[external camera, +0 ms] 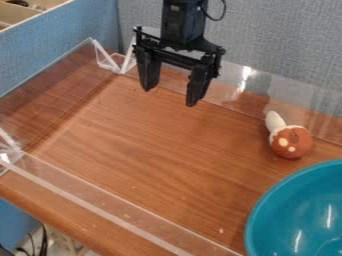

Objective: Remove the mushroom from inside the blue bowl and put it on the table

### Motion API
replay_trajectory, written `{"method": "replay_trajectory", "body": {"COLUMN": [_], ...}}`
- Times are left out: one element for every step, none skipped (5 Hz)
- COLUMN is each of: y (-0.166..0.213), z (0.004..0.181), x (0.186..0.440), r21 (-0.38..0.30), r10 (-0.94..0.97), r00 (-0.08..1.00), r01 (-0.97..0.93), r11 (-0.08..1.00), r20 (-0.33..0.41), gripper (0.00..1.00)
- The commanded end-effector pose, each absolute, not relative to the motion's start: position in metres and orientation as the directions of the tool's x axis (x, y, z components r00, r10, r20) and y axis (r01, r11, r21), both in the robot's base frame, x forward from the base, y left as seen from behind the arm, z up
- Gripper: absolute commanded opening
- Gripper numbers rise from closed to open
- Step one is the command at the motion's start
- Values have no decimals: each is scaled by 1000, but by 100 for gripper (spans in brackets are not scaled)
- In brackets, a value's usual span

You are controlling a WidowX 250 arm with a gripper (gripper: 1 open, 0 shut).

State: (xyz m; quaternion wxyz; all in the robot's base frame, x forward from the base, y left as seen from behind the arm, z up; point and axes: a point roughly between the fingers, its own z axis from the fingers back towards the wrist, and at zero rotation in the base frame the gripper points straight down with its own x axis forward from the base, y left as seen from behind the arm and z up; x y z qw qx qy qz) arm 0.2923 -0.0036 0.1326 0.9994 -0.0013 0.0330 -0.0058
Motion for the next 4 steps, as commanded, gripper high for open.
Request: {"method": "replay_trajectory", "body": {"y": [-14, -42, -77, -103], "z": [127, 117, 107, 100], "x": [311, 317, 326, 342], "r21": [-20, -50, -84, -109], "r10": [107, 212, 287, 390], "r00": [992, 976, 957, 920], "r01": [-108, -215, -289, -390], "r11": [994, 975, 954, 914], "r20": [-61, -54, -40, -20], "gripper": [100, 100, 100, 100]}}
